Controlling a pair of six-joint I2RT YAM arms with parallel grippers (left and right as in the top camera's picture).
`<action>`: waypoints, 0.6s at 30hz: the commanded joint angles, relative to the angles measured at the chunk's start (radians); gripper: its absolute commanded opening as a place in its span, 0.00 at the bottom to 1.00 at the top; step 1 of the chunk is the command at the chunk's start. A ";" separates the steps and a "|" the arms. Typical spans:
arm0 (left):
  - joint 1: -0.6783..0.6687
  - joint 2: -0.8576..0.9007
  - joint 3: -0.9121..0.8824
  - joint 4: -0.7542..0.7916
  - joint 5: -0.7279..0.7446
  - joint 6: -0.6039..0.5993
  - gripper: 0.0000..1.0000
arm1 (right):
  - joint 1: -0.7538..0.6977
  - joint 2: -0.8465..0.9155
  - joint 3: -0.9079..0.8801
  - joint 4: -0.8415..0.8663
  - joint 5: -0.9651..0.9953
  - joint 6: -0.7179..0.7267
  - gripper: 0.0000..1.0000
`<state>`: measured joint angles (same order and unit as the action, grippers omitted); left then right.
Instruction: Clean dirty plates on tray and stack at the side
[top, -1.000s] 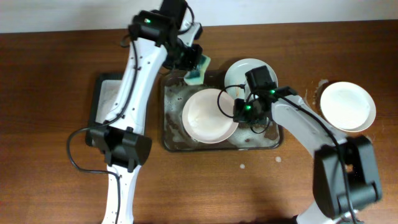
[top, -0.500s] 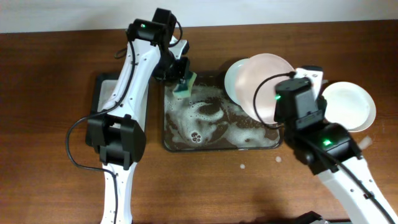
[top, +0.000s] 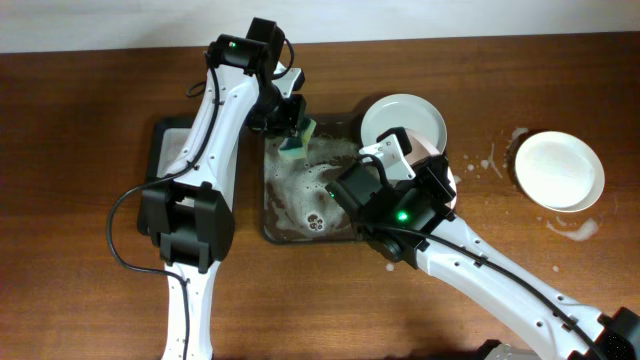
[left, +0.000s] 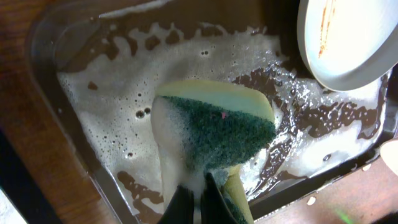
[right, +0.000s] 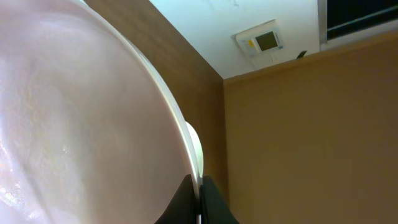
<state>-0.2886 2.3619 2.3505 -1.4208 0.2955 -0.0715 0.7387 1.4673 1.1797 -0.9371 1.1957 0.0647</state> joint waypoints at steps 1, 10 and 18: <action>0.001 -0.005 -0.005 0.015 -0.003 0.020 0.00 | 0.007 -0.004 0.004 -0.002 0.047 0.058 0.04; 0.001 -0.005 -0.005 0.015 -0.003 0.020 0.00 | 0.007 -0.004 0.004 0.008 0.082 0.129 0.04; 0.001 -0.005 -0.005 0.015 -0.003 0.020 0.00 | 0.007 -0.004 0.004 0.036 0.122 0.129 0.04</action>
<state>-0.2886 2.3619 2.3505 -1.4082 0.2955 -0.0715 0.7387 1.4673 1.1797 -0.9047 1.2724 0.1761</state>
